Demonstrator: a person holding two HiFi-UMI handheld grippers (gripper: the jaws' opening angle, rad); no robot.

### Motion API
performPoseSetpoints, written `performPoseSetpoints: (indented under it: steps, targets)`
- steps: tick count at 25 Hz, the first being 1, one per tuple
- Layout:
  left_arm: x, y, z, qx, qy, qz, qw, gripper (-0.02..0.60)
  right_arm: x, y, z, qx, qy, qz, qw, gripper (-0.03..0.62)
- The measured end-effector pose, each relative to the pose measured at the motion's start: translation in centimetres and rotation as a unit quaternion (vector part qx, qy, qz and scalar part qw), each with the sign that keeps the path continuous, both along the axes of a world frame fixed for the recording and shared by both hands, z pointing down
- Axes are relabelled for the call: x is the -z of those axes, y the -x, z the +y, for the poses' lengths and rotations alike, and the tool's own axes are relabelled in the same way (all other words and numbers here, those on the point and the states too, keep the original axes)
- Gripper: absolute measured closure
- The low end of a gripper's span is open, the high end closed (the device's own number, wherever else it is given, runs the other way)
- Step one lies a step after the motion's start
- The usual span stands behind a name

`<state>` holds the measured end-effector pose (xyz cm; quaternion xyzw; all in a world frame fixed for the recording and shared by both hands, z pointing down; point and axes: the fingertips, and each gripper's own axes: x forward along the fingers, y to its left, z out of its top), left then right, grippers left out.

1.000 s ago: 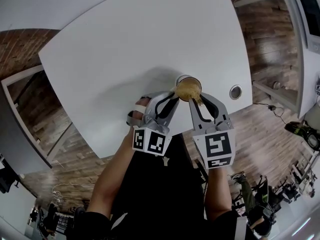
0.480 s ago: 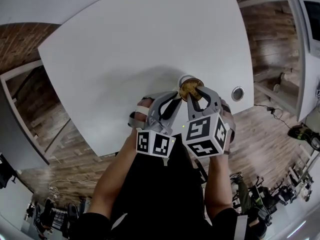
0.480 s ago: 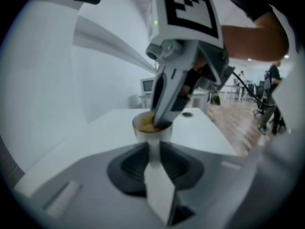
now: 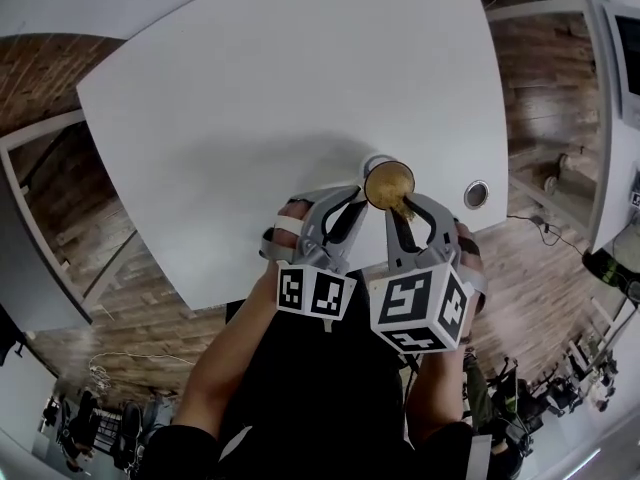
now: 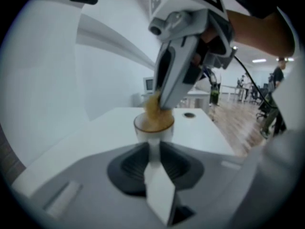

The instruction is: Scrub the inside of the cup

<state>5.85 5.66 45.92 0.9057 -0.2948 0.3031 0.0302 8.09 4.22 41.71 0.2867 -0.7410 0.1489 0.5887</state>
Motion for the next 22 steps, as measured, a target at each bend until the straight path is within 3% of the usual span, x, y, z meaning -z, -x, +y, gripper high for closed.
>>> performPoseSetpoints:
  steps: [4, 10, 17, 22]
  targets:
    - [0.0, -0.3, 0.4, 0.002, 0.006, 0.0, 1.0, 0.506, 1.4, 0.0, 1.0, 0.028, -0.001, 0.013, 1.0, 0.536]
    - [-0.1, -0.2, 0.3, 0.008, 0.009, -0.002, 0.9999, 0.506, -1.0, -0.3, 0.3, 0.008, 0.009, 0.012, 1.0, 0.536]
    - [0.0, -0.4, 0.5, 0.004, 0.005, -0.008, 0.9999, 0.506, -4.1, 0.4, 0.1, 0.027, 0.039, 0.046, 0.998, 0.537]
    - [-0.1, -0.2, 0.6, 0.01, 0.007, -0.006, 0.9999, 0.506, -5.0, 0.5, -0.4, 0.02, 0.063, 0.039, 0.997, 0.536]
